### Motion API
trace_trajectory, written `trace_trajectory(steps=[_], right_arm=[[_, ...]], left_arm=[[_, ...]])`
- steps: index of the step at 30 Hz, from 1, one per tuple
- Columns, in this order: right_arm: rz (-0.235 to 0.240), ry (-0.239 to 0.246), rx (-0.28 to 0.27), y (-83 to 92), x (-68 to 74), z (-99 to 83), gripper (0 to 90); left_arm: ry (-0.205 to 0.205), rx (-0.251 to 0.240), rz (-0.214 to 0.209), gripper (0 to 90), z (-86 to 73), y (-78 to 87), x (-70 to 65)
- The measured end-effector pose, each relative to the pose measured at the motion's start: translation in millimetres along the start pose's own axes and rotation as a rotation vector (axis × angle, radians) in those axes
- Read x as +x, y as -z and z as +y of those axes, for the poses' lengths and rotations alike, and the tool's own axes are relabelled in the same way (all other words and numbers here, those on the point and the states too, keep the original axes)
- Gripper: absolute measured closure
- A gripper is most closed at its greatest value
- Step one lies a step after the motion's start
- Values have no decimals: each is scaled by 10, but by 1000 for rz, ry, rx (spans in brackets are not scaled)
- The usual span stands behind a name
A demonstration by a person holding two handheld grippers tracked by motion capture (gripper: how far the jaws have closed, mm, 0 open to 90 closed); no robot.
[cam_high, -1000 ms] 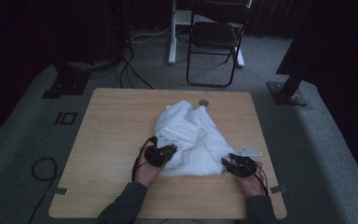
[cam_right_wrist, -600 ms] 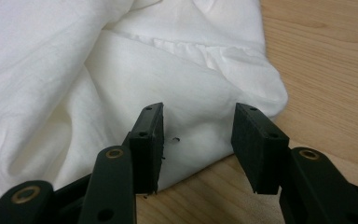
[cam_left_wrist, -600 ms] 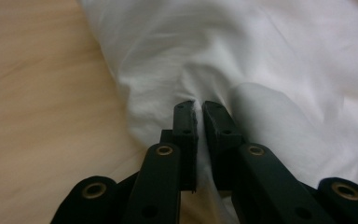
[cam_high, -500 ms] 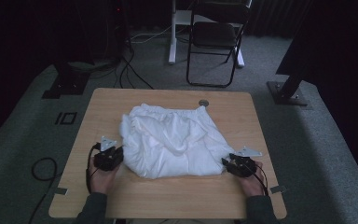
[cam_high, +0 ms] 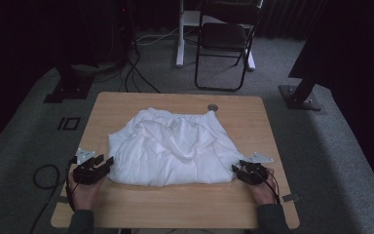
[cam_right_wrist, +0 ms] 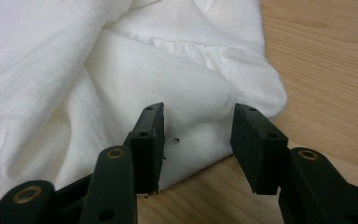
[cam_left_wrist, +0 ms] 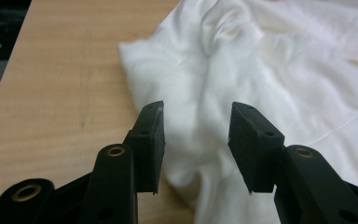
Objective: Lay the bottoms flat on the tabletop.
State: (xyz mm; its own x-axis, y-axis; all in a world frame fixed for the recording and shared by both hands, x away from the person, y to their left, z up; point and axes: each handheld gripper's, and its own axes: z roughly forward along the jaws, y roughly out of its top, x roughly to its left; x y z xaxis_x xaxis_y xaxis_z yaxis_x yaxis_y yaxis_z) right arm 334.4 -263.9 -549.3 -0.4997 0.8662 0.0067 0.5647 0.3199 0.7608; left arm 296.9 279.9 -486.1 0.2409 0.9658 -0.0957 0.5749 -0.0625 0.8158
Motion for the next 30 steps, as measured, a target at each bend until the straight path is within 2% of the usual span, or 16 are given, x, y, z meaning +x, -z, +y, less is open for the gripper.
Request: trace_trajectory(steps=[3,4,6,8,10,11,12,14,15,17,18,22,23,26,27,30], right_arm=[[-21,-15,6,1,-35,12,622],[-26,-17,6,2,-50,11,625],[-38,-44,8,5,-91,9,626],[-41,-50,7,6,-107,8,625],[-71,-69,17,12,-134,17,625],[-71,-69,17,12,-134,17,625],[-111,-60,36,16,-106,54,636],[-131,-56,38,22,-85,71,635],[-120,-63,13,59,-41,126,620],[-108,-67,0,74,-24,150,603],[-82,-62,-23,99,32,224,575],[-42,-56,-40,70,122,332,542],[-12,-53,-42,17,183,396,517],[36,-51,-50,-70,274,482,485],[55,-60,-46,-106,297,511,467],[93,-65,-15,-249,382,599,418]], left_arm=[[-20,9,-19,516,72,-50,-59],[-38,33,-34,505,111,-136,-115],[-52,43,-42,490,133,-231,-173],[-52,45,-40,479,143,-277,-196],[-56,64,-42,439,181,-408,-243],[-56,64,-42,425,181,-408,-243],[-60,71,-46,407,199,-458,-259],[-71,85,-48,402,228,-515,-280],[-74,95,-53,383,248,-557,-289],[-76,113,-60,381,268,-613,-300],[-79,121,-62,372,273,-643,-310],[-84,166,-75,360,271,-779,-351],[-82,172,-75,360,268,-825,-359],[-76,178,-78,360,265,-877,-358],[-61,188,-84,360,256,-937,-354],[-65,201,-104,395,241,-1008,-380]])
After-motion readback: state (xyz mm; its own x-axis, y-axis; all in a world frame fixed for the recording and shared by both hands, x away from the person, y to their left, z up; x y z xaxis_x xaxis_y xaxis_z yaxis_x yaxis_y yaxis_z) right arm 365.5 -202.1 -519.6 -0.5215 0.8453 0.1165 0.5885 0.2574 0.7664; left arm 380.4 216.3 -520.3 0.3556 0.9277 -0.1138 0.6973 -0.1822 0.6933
